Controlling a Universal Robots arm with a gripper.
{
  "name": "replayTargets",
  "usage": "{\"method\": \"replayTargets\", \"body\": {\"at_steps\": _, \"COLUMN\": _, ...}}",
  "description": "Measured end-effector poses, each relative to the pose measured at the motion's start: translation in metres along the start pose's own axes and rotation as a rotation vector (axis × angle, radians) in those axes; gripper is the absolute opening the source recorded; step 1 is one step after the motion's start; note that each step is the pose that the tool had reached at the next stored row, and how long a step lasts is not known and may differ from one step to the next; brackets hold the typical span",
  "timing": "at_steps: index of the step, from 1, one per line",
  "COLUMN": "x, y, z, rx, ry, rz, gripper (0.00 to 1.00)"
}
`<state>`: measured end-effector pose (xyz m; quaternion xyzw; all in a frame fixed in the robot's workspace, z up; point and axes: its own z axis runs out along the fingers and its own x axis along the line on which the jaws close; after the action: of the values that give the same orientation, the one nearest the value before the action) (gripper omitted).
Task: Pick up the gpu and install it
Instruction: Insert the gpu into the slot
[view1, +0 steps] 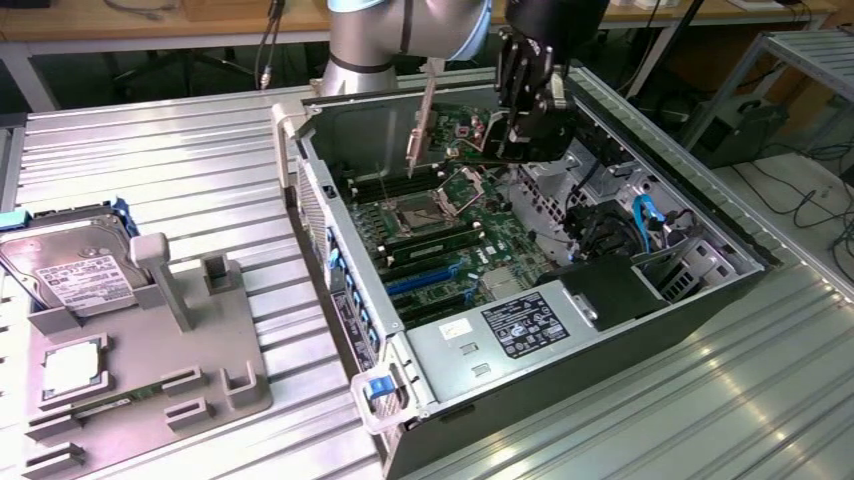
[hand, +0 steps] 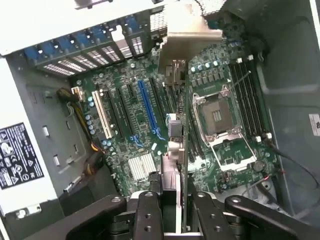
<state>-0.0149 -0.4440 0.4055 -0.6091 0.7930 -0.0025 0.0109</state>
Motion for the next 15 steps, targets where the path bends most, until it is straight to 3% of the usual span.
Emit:
{"method": "replayTargets", "body": {"at_steps": 5, "x": 0.0, "y": 0.0, "z": 0.0001, "rx": -0.0002, "ry": -0.0004, "rz": -0.015, "gripper": 0.28}}
{"method": "replayTargets", "body": {"at_steps": 15, "x": 0.0, "y": 0.0, "z": 0.0003, "rx": -0.0023, "ry": -0.0029, "rz": -0.162, "gripper": 0.28}}
